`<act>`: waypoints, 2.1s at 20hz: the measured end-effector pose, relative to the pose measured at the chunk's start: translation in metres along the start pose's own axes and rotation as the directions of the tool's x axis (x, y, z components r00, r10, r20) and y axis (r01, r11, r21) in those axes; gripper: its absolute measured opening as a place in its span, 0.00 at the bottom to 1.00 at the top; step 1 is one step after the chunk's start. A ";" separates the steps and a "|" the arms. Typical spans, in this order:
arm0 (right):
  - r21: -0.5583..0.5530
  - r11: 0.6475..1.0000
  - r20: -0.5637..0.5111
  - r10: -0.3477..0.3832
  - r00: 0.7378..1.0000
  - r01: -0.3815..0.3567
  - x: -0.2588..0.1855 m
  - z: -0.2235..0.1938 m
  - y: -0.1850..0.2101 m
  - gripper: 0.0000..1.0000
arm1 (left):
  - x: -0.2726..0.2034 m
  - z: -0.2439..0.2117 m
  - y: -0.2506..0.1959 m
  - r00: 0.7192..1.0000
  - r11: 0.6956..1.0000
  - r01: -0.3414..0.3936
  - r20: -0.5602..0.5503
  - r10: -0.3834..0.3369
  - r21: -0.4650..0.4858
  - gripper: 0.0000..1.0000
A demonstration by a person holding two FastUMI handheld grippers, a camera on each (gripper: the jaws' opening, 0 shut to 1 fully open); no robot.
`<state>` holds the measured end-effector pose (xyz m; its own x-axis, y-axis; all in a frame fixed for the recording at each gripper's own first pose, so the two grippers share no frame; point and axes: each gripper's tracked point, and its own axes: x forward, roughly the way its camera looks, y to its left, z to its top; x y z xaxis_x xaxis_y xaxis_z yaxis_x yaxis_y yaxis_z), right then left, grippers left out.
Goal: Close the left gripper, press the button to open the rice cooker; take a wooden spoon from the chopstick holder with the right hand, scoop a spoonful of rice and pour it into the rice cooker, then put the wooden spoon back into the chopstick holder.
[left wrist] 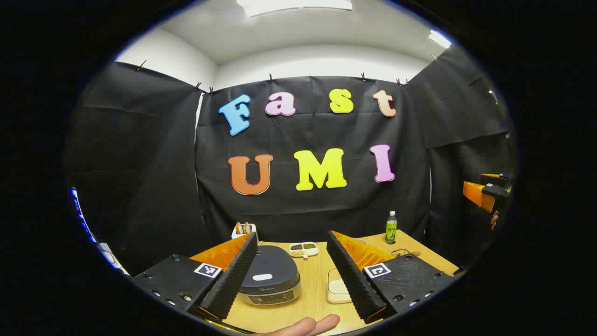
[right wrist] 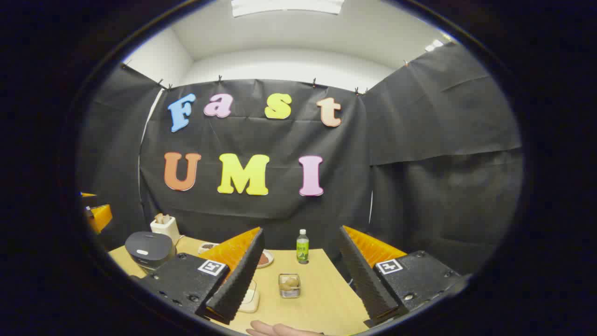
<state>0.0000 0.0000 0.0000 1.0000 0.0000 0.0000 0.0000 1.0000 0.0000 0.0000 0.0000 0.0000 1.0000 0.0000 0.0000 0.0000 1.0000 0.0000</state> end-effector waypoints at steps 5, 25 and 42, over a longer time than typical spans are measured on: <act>-0.018 1.000 -0.026 0.016 1.000 -0.016 -0.003 -0.010 0.001 1.00 | 0.003 -0.010 -0.007 1.000 1.000 0.003 -0.008 -0.003 -0.001 0.96; 0.052 0.998 -0.062 0.029 0.998 -0.026 0.020 -0.069 -0.013 1.00 | 0.043 -0.049 0.048 0.997 0.996 -0.057 -0.055 0.054 -0.063 0.96; 0.041 0.996 -0.117 0.082 0.990 -0.078 0.025 -0.129 -0.001 0.99 | 0.115 -0.178 0.080 0.920 0.986 -0.110 -0.388 0.055 -0.122 0.29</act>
<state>0.0250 -0.0015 -0.1293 0.9897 0.0821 -0.1173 -0.0778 0.9961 0.0408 0.1154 0.0800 -0.1778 0.9199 0.0551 -0.3882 -0.1105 0.9864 -0.1218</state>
